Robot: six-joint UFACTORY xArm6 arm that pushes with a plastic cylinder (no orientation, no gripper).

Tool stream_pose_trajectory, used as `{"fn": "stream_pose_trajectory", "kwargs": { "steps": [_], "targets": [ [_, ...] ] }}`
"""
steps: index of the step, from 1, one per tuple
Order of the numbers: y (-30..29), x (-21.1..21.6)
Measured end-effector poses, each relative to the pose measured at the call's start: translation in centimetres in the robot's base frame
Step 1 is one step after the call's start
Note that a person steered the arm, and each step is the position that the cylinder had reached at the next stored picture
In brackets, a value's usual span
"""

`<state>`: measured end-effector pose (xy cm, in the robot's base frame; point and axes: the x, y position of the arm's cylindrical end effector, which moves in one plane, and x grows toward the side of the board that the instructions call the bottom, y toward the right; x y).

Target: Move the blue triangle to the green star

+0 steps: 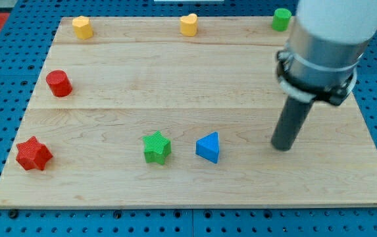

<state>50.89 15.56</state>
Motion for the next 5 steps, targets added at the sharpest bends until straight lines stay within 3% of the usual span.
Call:
{"fn": "stream_pose_trajectory", "kwargs": {
  "steps": [1, 4, 5],
  "targets": [
    [-1.5, -1.0],
    [-13.6, 2.9],
    [-13.7, 4.6]
  ]
}}
